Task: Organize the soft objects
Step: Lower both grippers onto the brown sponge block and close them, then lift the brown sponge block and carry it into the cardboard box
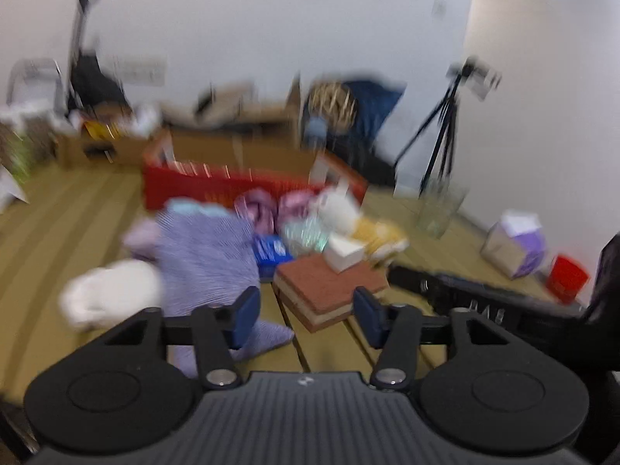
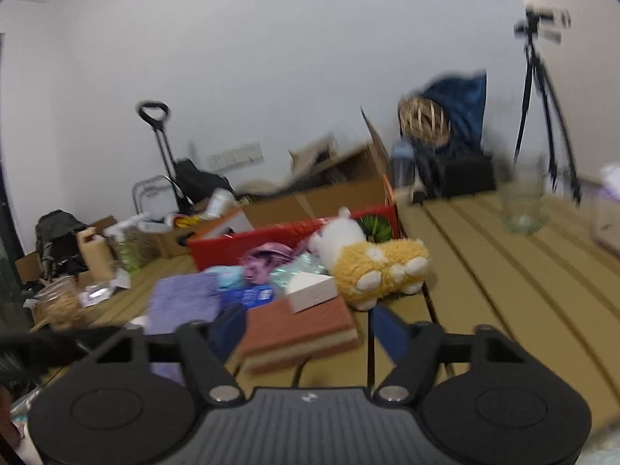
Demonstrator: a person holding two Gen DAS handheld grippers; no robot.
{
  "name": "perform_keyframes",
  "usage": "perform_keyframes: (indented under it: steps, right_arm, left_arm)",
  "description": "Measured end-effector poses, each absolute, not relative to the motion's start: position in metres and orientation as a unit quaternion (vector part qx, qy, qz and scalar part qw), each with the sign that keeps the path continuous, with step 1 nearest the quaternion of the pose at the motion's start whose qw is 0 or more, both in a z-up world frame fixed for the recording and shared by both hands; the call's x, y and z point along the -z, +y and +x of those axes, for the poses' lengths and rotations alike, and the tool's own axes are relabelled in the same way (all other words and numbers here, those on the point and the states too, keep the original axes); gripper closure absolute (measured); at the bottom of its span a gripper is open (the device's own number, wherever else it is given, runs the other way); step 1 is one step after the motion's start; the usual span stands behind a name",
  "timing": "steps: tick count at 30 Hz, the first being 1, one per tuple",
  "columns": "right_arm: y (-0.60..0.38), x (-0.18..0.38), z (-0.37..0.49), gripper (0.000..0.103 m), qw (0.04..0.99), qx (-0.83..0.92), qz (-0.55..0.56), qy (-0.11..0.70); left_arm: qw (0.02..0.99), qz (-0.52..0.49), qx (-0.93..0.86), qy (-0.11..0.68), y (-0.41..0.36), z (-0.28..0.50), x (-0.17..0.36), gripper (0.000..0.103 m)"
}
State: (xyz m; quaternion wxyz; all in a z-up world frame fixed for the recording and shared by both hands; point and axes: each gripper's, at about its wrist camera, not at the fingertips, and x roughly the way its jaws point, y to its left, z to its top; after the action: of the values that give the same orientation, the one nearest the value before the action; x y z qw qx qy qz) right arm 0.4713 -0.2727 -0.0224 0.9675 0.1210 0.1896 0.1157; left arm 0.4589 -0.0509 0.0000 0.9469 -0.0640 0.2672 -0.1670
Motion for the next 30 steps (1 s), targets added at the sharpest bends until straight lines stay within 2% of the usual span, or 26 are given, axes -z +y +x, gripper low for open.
perform_keyframes:
  steps: [2,4,7,10,14,15,17,19,21,23,30]
  right_arm:
    - [-0.273,0.033,0.507,0.046,0.962,-0.124,0.129,0.206]
    - [-0.274,0.046,0.53,0.054,0.958,-0.126,0.132,0.222]
    - [-0.285,0.062,0.537,0.057,0.941,-0.138,0.198,0.238]
    - [-0.279,0.06,0.538,0.055,0.939,-0.142,0.192,0.249]
    - [-0.265,0.046,0.562,0.039,0.952,-0.131,0.091,0.26]
    - [-0.261,0.044,0.572,0.038,0.951,-0.134,0.066,0.271]
    - [-0.259,0.04,0.586,0.044,0.952,-0.123,0.056,0.276]
    - [-0.267,0.043,0.591,0.053,0.946,-0.129,0.094,0.281]
    - [-0.277,0.043,0.588,0.069,0.937,-0.144,0.142,0.286]
    - [-0.28,0.042,0.578,0.071,0.934,-0.153,0.157,0.283]
    - [-0.299,0.057,0.552,0.076,0.91,-0.158,0.252,0.29]
  left_arm:
    - [0.934,-0.071,0.172,0.306,-0.063,0.501,0.016,0.059]
    - [0.928,-0.089,0.181,0.313,-0.065,0.519,0.03,0.059]
    - [0.937,-0.116,0.186,0.272,-0.062,0.518,0.046,0.059]
    - [0.937,-0.119,0.191,0.268,-0.063,0.516,0.047,0.063]
    - [0.935,-0.124,0.189,0.273,-0.063,0.521,0.046,0.062]
    - [0.935,-0.125,0.186,0.276,-0.063,0.522,0.045,0.062]
    - [0.933,-0.129,0.186,0.279,-0.062,0.523,0.044,0.062]
    - [0.932,-0.133,0.19,0.28,-0.061,0.523,0.046,0.062]
    - [0.929,-0.14,0.192,0.283,-0.058,0.523,0.046,0.063]
    - [0.923,-0.161,0.196,0.289,-0.053,0.521,0.045,0.068]
    - [0.908,-0.19,0.202,0.315,-0.052,0.516,0.044,0.069]
